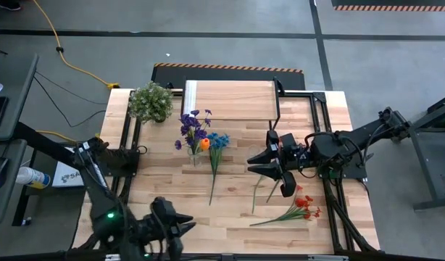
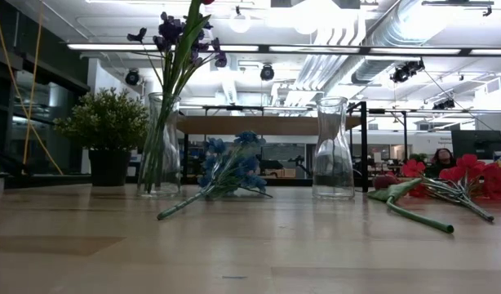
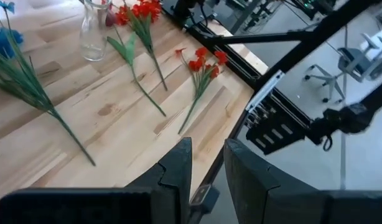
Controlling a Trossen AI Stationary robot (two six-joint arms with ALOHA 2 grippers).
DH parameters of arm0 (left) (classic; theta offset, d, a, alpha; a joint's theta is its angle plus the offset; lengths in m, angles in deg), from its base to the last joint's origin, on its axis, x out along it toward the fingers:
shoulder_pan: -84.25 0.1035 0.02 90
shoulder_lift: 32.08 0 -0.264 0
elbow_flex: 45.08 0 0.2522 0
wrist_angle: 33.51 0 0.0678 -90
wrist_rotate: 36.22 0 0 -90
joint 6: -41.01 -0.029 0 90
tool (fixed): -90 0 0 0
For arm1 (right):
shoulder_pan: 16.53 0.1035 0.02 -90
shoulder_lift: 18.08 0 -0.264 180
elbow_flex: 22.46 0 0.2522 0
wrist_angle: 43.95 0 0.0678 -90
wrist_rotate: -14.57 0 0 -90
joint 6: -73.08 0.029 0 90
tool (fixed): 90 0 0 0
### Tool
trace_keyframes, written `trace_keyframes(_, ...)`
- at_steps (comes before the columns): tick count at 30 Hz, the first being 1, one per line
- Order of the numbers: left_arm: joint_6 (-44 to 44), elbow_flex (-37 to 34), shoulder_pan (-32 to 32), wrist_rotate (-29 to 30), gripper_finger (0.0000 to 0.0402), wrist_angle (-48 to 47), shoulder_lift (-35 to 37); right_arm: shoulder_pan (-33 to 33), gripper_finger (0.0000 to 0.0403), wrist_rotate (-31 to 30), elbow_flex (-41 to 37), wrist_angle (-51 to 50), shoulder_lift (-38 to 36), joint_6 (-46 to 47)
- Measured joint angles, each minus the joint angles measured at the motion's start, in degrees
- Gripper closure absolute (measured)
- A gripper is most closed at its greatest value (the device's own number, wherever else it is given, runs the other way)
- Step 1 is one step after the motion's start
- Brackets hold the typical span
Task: Pick and place flowers into a vace then onto a shelf
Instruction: Put the blue flowers into the left transparent vase
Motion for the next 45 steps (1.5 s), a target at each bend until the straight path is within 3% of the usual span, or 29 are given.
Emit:
trace_keyframes(4,1.29,0.02,2.94,-1.51,0.0273,3.81,-2.03,-0.26,0.0308,1.80,0.00,0.00,-0.32,-2.12)
trace_keyframes(11,4.52,0.02,9.78,-9.03,0.0273,8.70,-6.71,-0.58,0.0308,6.26,0.00,-0.06,-2.84,-9.41)
trace_keyframes(19,7.54,0.02,17.19,-17.84,0.0273,7.78,-10.67,-0.58,0.0308,11.76,0.00,-1.24,-7.74,-13.30)
trace_keyframes(24,8.03,0.02,20.78,-24.62,0.0273,5.25,-13.12,-0.58,0.0308,12.07,0.00,-4.04,-10.72,-13.33)
trace_keyframes(30,14.67,0.04,23.45,-31.21,0.0273,-1.77,-15.68,-0.58,0.0308,12.07,0.00,-7.98,-13.61,-13.47)
trace_keyframes(45,20.82,-0.04,24.42,-30.14,0.0273,-6.61,-19.40,-0.58,0.0308,12.07,0.00,-9.94,-14.62,-15.90)
